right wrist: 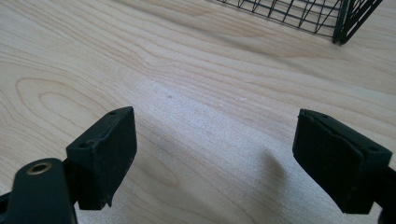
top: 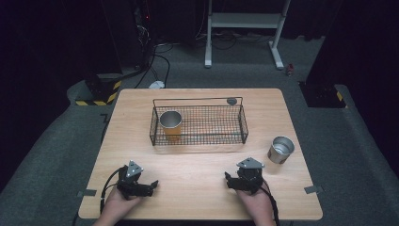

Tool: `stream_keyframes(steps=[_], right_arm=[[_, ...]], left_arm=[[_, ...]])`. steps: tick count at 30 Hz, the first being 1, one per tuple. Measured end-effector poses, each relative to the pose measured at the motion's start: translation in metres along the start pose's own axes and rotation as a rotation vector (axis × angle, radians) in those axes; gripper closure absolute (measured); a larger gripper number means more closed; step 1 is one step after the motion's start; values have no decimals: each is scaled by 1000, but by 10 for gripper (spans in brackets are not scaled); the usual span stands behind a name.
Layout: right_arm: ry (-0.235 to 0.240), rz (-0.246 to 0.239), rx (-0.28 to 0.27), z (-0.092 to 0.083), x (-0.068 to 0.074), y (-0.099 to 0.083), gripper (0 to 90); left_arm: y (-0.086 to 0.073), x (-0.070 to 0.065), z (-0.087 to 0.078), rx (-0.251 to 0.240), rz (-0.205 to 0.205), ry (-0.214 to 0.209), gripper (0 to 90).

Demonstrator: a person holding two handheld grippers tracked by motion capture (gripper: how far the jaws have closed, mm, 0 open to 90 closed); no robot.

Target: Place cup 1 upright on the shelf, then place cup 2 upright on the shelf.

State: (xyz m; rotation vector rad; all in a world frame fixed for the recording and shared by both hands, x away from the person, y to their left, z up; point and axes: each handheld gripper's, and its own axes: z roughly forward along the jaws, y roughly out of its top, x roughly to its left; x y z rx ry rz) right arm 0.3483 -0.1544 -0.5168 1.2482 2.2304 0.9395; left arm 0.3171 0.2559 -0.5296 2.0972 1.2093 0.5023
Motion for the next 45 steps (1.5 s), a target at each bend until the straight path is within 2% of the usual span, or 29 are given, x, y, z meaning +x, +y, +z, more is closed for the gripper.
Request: stream_keyframes(steps=[9, 20, 25, 28, 30, 34, 45], right_arm=[[13, 24, -47, -6, -5, 0, 137], [-18, 42, -98, -17, -18, -6, 137], [-55, 28, -106, -23, -25, -7, 137], [-69, 39, -111, -26, -31, -10, 136], [-73, 56, -106, -27, -33, -12, 136], [-73, 65, -98, -28, -37, -15, 135], [-97, 75, -110, -33, -45, -17, 132]], left_arm=[[-1, -1, 0, -4, 5, -5, 9], [-1, -1, 0, -4, 2, -10, 5], [-2, -1, -1, -5, 14, -13, 5], [-1, -1, -1, -1, 15, -16, 5], [0, -1, 0, -1, 25, -14, 5], [0, -1, 0, 2, 16, -19, 5], [0, -1, 0, 2, 17, -20, 5]])
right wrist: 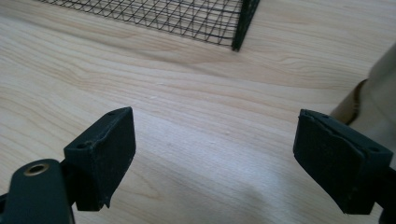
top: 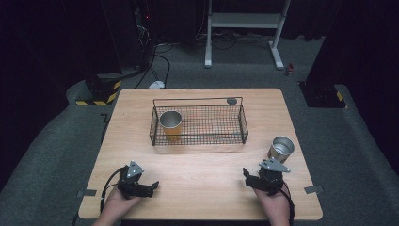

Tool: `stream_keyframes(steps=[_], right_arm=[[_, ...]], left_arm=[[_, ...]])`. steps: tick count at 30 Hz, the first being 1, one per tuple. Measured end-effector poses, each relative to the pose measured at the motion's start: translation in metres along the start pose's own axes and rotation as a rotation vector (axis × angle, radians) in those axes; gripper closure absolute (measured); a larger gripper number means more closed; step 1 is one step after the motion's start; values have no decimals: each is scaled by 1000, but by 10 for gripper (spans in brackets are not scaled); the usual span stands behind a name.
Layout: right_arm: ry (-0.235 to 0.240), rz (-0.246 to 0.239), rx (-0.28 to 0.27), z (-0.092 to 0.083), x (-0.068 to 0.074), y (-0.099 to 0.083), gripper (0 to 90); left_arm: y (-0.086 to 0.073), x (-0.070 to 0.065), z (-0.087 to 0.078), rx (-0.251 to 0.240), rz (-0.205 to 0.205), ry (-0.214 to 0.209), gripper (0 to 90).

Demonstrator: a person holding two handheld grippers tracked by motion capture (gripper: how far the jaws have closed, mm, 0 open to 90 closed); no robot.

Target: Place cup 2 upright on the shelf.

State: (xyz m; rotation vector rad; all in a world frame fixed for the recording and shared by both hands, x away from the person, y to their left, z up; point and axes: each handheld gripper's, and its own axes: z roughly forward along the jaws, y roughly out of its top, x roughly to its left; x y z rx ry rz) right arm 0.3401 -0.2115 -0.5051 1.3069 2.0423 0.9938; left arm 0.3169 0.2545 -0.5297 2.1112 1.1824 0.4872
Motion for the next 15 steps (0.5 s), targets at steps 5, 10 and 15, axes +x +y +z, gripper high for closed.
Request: stream_keyframes(steps=[5, 10, 15], right_arm=[[-14, 14, -2, -4, -8, 0, 131], [-40, 23, -19, -9, -16, 0, 131], [-62, 46, -18, -14, -24, -3, 132]], left_arm=[[0, 0, 0, 0, 0, -1, 5], [0, 0, 0, 0, 1, -1, 5], [0, 0, 0, -1, 3, -3, 5]])
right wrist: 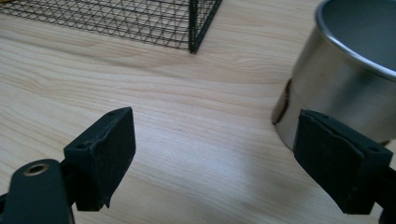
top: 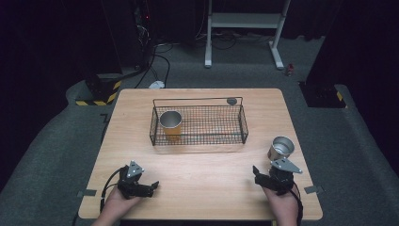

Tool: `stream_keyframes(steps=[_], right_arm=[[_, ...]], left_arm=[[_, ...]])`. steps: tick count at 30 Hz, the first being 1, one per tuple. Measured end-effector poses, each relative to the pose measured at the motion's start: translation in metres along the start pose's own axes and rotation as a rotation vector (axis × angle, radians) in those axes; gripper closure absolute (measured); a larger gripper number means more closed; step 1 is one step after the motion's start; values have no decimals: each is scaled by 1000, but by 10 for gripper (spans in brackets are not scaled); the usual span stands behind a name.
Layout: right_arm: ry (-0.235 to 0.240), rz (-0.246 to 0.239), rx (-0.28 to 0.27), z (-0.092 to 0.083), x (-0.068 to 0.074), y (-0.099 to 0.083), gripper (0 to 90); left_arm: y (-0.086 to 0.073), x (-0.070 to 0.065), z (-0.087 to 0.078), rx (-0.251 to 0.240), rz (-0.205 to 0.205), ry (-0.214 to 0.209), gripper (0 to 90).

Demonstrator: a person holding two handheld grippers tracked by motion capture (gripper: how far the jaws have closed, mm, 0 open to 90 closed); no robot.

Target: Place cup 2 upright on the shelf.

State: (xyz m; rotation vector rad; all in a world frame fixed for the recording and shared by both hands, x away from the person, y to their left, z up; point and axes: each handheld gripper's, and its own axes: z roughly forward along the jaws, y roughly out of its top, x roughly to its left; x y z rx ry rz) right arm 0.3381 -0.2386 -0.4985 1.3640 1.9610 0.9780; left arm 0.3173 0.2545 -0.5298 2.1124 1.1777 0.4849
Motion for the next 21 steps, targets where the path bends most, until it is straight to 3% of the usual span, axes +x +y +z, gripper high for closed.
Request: stream_keyframes(steps=[21], right_arm=[[-106, 79, -28, -13, -43, -4, 114]], left_arm=[[0, 0, 0, -3, 4, 1, 2]])
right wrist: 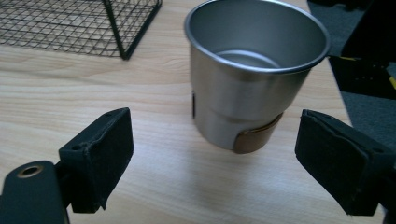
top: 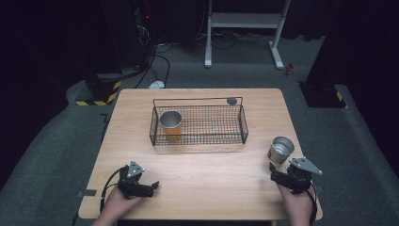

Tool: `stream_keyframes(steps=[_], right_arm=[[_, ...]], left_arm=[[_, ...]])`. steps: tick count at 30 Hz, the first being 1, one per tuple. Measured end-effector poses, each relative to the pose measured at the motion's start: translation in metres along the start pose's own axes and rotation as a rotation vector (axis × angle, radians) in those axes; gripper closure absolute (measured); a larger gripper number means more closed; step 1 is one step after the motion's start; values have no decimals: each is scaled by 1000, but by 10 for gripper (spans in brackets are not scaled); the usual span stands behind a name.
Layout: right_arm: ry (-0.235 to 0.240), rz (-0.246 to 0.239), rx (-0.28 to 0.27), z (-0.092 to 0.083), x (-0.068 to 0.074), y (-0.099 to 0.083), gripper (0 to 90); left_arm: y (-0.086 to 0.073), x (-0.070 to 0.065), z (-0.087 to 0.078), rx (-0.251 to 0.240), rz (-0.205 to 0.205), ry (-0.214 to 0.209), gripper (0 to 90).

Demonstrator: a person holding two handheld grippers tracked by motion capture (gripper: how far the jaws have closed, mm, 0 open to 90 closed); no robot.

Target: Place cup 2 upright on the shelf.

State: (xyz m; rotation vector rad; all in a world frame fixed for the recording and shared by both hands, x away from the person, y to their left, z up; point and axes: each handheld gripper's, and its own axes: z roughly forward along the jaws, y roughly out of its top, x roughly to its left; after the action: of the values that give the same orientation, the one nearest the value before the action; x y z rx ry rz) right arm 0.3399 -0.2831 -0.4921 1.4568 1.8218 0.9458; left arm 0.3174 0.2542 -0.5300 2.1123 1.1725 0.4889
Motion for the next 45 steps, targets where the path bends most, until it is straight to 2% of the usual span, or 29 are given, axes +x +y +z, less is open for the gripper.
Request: stream_keyframes(steps=[10, 20, 24, 35, 45], right_arm=[[0, 22, -8, 10, -11, 6, 100], [-15, 23, -24, 21, -13, 16, 97], [-15, 17, -13, 27, -13, 19, 97], [-10, 65, -7, 40, -20, 23, 103], [-5, 63, -23, 46, -17, 25, 126]], left_arm=[[-1, 0, -1, -2, 1, 2, 2], [-2, -1, -1, -4, -1, 1, 2], [-2, -1, -1, -9, -4, 1, 2], [-1, -1, -1, -2, 2, -3, 3], [-4, -1, -2, -11, 1, 0, 3]])
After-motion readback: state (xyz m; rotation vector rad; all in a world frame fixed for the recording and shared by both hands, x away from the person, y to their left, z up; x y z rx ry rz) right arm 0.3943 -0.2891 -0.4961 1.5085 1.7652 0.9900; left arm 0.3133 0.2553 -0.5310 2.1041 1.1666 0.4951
